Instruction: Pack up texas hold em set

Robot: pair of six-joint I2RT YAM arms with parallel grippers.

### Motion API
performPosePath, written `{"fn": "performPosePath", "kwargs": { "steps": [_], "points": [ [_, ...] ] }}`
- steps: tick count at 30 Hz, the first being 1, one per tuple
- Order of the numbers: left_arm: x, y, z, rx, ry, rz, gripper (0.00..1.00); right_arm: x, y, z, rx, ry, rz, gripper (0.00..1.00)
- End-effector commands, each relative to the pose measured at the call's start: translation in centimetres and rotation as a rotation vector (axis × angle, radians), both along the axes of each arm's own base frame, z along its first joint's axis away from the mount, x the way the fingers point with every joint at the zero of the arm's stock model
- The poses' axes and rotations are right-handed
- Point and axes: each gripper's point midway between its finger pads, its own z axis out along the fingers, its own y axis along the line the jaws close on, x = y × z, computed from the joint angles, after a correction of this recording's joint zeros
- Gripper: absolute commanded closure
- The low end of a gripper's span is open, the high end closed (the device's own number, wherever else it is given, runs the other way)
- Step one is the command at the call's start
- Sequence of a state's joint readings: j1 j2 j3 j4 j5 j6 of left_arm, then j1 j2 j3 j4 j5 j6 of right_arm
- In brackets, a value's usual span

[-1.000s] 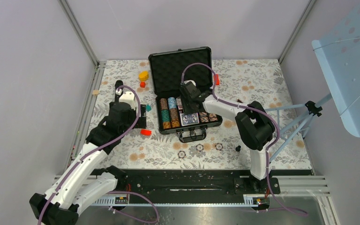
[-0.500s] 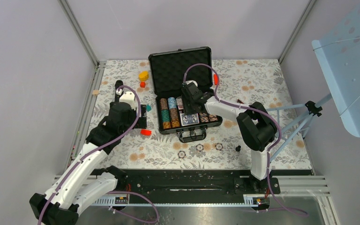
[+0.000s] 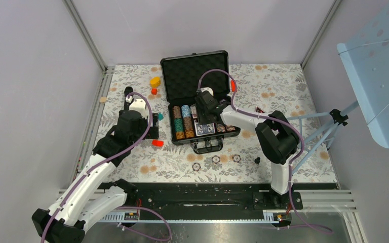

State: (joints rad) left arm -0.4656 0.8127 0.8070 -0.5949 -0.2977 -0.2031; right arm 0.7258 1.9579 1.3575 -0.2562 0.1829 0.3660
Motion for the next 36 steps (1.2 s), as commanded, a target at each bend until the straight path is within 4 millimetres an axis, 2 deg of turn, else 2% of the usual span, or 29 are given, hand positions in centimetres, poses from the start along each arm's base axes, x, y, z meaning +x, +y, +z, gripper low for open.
{"fn": "performPosePath", "kwargs": {
  "steps": [1, 12, 17, 22, 30, 33, 36],
  "points": [
    [0.5, -0.4, 0.8, -0.031, -0.040, -0.009, 0.01, -7.6, -4.6, -5.4, -0.236, 0.241, 0.011, 0.53],
    [0.5, -0.6, 0.8, -0.036, -0.040, -0.014, 0.01, -10.3, -5.4, -8.0, -0.226, 0.275, -0.037, 0.52],
    [0.5, -0.6, 0.9, -0.035, -0.042, -0.014, 0.01, -10.6, -5.5, -8.0, -0.214, 0.260, -0.042, 0.52],
    [0.5, -0.6, 0.9, -0.037, -0.042, -0.016, 0.01, -9.3, -4.8, -5.0, -0.182, 0.188, -0.042, 0.50],
    [0.5, -0.5, 0.9, -0.036, -0.044, -0.009, 0.01, -6.3, -3.6, 3.2, -0.108, 0.013, -0.028, 0.44],
    [0.5, -0.5, 1.0, -0.038, -0.046, -0.010, 0.01, -5.8, -4.1, 6.0, -0.071, -0.033, -0.046, 0.39],
    [0.5, -0.6, 1.0, -0.039, -0.045, -0.012, 0.01, -6.5, -5.4, 7.3, -0.044, -0.034, -0.076, 0.37]
  ]
}}
